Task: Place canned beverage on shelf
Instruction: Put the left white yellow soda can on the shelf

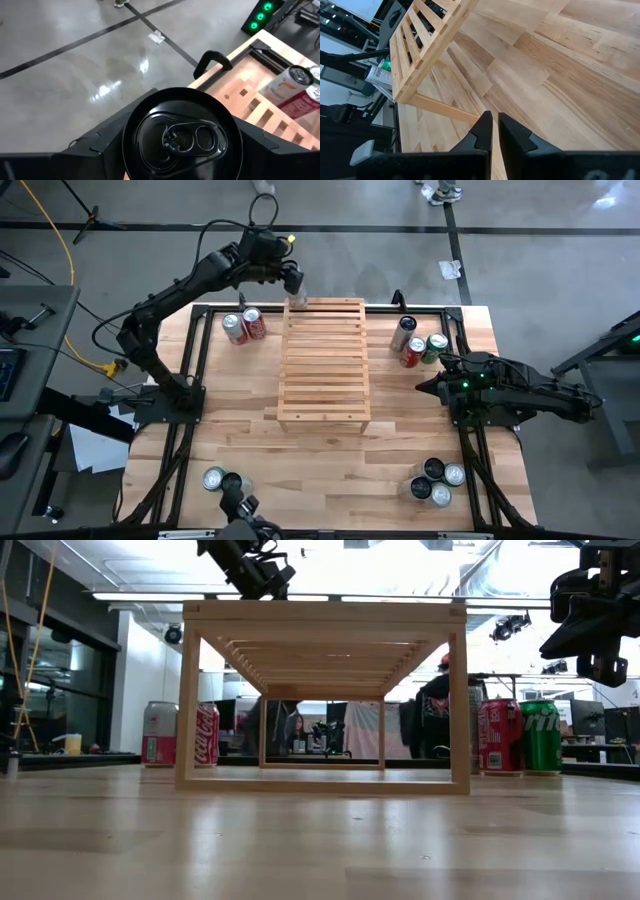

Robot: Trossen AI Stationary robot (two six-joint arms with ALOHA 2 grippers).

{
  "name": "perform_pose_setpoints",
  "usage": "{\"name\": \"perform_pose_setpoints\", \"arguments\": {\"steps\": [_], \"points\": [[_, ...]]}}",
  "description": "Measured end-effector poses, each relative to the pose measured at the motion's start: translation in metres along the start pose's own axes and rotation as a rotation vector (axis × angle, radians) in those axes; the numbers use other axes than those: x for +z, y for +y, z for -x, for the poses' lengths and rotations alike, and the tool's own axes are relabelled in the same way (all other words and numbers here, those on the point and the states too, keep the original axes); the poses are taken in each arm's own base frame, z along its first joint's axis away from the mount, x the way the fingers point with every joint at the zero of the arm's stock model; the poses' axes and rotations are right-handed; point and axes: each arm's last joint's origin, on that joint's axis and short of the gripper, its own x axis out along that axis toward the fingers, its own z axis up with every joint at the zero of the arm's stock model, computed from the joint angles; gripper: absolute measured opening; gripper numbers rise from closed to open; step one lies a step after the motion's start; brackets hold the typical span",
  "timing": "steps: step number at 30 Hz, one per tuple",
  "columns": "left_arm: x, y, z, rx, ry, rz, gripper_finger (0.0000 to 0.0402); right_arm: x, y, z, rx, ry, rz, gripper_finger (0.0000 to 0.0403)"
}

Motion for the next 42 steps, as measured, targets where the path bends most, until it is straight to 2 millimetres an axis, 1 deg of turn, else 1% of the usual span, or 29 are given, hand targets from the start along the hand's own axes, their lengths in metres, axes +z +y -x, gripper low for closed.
{"name": "perform_pose_setpoints", "arguments": {"steps": [8, 19, 27, 32, 36, 42], "points": [[-0.004, -0.007, 0.004, -0.012, 0.030, -0.073, 0.0247, 0.000, 0.000, 0.000, 0.000, 0.000, 0.000, 0.0016], [-0.009, -0.024, 0.007, -0.051, 0.057, -0.218, 0.0248, 0.000, 0.000, 0.000, 0.000, 0.000, 0.000, 0.0016], [-0.012, -0.031, 0.008, -0.070, 0.072, -0.251, 0.0251, 0.000, 0.000, 0.000, 0.000, 0.000, 0.000, 0.0016], [-0.013, -0.033, 0.011, -0.077, 0.074, -0.259, 0.0267, 0.000, 0.000, 0.000, 0.000, 0.000, 0.000, 0.0016], [-0.014, -0.033, 0.016, -0.084, 0.075, -0.254, 0.0280, 0.000, 0.000, 0.000, 0.000, 0.000, 0.000, 0.0016], [-0.012, -0.032, 0.025, -0.084, 0.063, -0.239, 0.0282, 0.000, 0.000, 0.000, 0.000, 0.000, 0.000, 0.0016]]}}
